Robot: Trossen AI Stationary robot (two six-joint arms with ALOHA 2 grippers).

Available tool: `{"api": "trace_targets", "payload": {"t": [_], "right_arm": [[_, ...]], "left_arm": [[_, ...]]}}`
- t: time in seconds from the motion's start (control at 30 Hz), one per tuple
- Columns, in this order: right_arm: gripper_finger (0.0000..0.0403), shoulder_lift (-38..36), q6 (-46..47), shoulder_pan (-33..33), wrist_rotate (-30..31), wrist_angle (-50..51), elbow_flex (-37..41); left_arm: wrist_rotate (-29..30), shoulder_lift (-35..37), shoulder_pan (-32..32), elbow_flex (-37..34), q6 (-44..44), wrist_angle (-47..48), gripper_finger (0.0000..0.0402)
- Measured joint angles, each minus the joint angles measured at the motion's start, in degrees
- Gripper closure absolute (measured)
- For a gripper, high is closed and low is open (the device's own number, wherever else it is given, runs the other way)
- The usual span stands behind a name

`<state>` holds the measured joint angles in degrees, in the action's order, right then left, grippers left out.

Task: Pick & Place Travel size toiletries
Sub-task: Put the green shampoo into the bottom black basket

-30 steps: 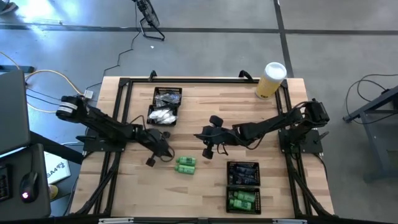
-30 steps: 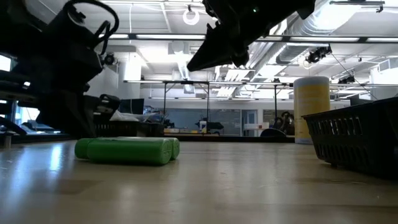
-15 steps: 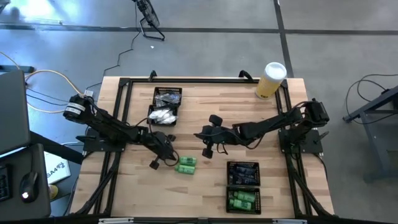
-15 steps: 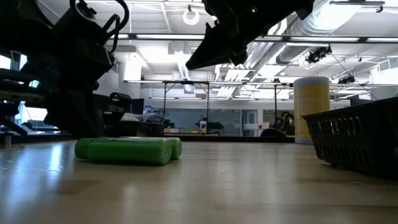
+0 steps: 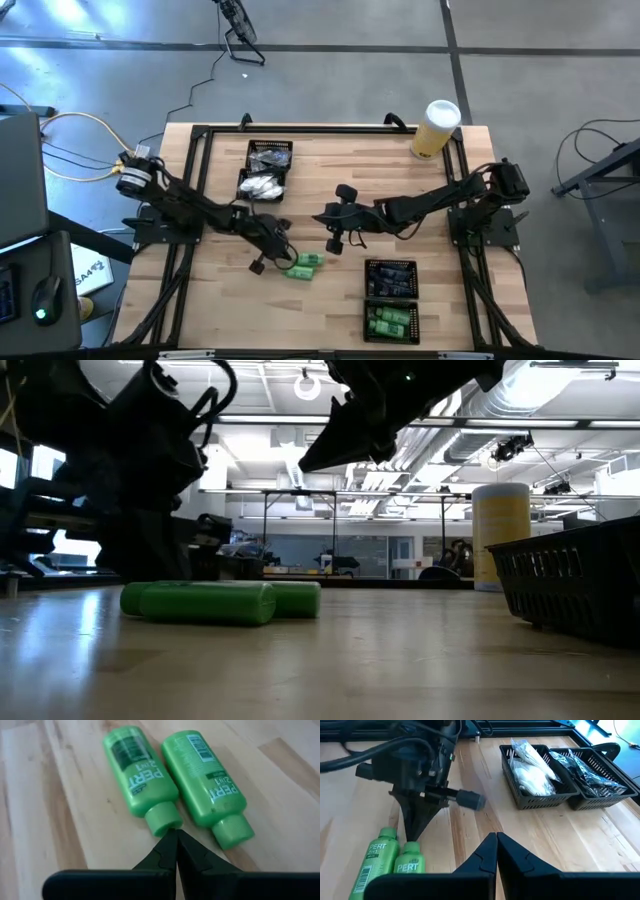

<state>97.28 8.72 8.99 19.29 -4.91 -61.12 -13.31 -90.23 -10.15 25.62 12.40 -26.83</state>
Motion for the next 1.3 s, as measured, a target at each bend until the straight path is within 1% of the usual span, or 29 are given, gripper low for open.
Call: {"api": "trace_targets", "payload": {"t": [0.17, 0.4, 0.57, 0.8, 0.97, 1.13, 1.23, 1.3], "right_arm": [[0.0401, 0.0, 0.0, 0.0, 0.0, 0.7, 0.0], [0.0401, 0.0, 0.0, 0.0, -1.2, 1.3, 0.0], [0.0401, 0.0, 0.0, 0.0, -1.4, 1.8, 0.0], [0.0401, 0.0, 0.1, 0.0, -5.6, 1.6, 0.0], [0.0401, 0.0, 2.8, -0.1, -6.4, 1.4, -0.3], [0.0401, 0.0, 3.5, -0.2, -10.4, 1.3, -3.1], [0.0401, 0.0, 2.9, -0.1, -10.5, 2.5, -5.4], [0.0401, 0.0, 2.3, -0.2, -10.2, 4.1, -6.6]], "left_arm": [[-1.1, -2.0, 0.0, 3.0, 3.0, 0.0, 0.0402], [-0.7, -2.0, 0.0, 4.2, 4.3, 1.5, 0.0402], [1.6, -1.4, 0.0, 4.1, 5.6, 2.5, 0.0402], [1.4, 0.0, 0.1, 4.2, 9.3, 3.1, 0.0402], [1.9, 2.9, 0.1, 2.7, 12.7, 4.5, 0.0402], [3.5, 6.1, 0.1, -0.3, 13.3, 4.5, 0.0402], [4.8, 7.7, 0.0, -2.2, 13.3, 2.4, 0.0402], [5.3, 8.2, 0.0, -3.8, 13.3, -0.8, 0.0402]]}}
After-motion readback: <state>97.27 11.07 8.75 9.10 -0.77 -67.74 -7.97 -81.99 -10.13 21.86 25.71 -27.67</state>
